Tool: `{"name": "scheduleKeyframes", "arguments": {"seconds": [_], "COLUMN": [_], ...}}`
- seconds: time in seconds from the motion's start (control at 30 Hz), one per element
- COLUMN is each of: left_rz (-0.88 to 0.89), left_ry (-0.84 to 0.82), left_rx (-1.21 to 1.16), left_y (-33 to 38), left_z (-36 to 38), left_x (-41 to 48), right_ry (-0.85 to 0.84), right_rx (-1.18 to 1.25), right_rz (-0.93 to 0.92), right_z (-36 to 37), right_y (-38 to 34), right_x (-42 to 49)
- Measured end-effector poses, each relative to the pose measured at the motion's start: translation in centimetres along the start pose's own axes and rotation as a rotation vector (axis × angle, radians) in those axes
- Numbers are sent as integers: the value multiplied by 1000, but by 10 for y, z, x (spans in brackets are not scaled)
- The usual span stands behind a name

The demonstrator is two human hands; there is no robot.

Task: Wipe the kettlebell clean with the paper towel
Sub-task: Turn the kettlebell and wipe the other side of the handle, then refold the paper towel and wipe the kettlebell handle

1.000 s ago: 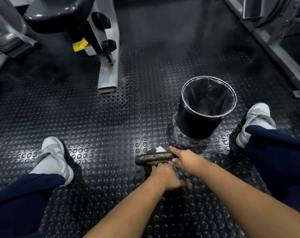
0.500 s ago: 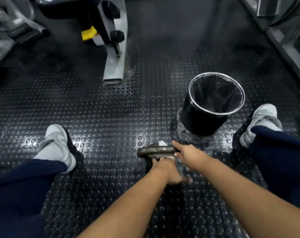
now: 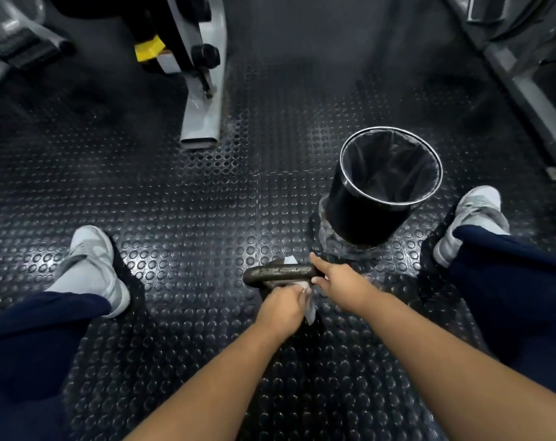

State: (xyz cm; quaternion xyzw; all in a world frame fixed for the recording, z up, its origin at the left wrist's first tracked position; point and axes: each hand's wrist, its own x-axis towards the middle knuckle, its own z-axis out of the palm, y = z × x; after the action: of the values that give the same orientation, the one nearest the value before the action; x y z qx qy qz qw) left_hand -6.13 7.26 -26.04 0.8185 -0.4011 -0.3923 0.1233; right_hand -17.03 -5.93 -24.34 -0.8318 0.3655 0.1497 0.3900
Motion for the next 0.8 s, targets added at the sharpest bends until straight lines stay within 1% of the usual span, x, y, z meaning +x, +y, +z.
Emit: {"name": "scheduleKeyframes", "arguments": {"seconds": [0.07,0.1,0.13,0.17,0.2,0.23,0.27,0.3,0.33,0.4,0.47,0.57,0.67,0.73,0.8], "left_rz": [-13,-23,-36,-59,-87,-117,-128,-122,-115,-106,-93,-50,0,13,11], "left_ry": [-15,-31,-44,-60,-76,-73,-51,-23,10,81,108,73,33,-12,-25], "left_rx": [-149,-274,-457,-660,-828,-944,-1011,-1046,-1059,-1065,-1080,-1069,-1027,-1025,-997], "left_y": [1,2,2,4,7,12,17,23,26,32,31,29,28,28,26], "left_z": [4,3,3,-1,-5,-12,-19,-26,-33,-48,-59,-74,-86,-92,-95], "left_x": [-15,-23,-30,-37,-44,-49,-52,-54,-54,-55,-54,-56,-57,-56,-54], "right_ry": [74,116,136,101,-1,-139,-259,-322,-322,-248,-152,-99,-149,-168,-148], "right_rx": [142,279,440,613,801,971,1122,1237,1323,1402,1422,1387,1384,1424,1521], "right_rz": [54,124,223,333,437,513,527,493,449,362,315,307,305,272,229], "right_z": [10,16,21,25,25,22,18,13,7,-5,-19,-32,-39,-42,-46], "right_y": [3,8,13,18,20,19,17,15,11,3,-7,-12,-14,-20,-27], "right_x": [-4,-5,-7,-9,-14,-21,-27,-30,-33,-35,-37,-40,-48,-56,-58]}}
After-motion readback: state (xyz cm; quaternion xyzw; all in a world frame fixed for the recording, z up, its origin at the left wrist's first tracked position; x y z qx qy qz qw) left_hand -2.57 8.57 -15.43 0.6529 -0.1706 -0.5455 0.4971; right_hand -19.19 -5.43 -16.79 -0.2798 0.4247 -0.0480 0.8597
